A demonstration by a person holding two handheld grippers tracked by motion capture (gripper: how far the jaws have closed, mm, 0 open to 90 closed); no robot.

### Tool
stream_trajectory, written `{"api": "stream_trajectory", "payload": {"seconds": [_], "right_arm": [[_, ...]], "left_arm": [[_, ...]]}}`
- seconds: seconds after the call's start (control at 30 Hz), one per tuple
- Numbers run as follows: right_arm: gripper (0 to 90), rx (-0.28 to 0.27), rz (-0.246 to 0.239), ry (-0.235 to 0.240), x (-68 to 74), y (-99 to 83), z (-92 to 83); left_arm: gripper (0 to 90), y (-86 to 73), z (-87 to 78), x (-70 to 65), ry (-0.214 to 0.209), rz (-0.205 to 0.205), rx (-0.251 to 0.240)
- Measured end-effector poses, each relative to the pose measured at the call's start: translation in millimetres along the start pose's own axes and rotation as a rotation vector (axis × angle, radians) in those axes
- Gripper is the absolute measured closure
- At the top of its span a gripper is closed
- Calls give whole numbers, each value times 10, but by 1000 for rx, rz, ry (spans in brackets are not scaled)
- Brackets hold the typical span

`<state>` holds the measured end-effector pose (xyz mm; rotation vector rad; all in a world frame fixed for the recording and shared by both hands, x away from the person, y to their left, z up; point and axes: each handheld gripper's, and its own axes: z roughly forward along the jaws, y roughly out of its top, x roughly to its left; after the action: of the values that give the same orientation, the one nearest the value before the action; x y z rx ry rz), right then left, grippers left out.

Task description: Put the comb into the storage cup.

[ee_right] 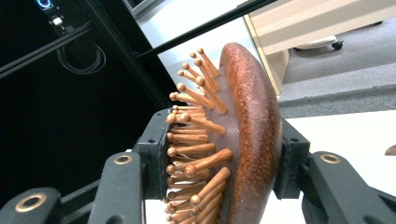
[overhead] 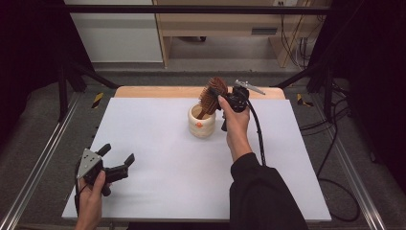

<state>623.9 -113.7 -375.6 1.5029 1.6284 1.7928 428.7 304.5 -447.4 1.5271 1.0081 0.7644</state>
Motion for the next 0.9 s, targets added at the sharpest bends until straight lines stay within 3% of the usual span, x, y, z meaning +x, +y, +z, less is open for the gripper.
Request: {"api": "stream_trajectory", "payload": {"seconds": [0.9], "right_arm": [[490,4,24,1,-68,-5,-22]], "left_arm": [[14,-1,1,1,-1,1,-1]]}}
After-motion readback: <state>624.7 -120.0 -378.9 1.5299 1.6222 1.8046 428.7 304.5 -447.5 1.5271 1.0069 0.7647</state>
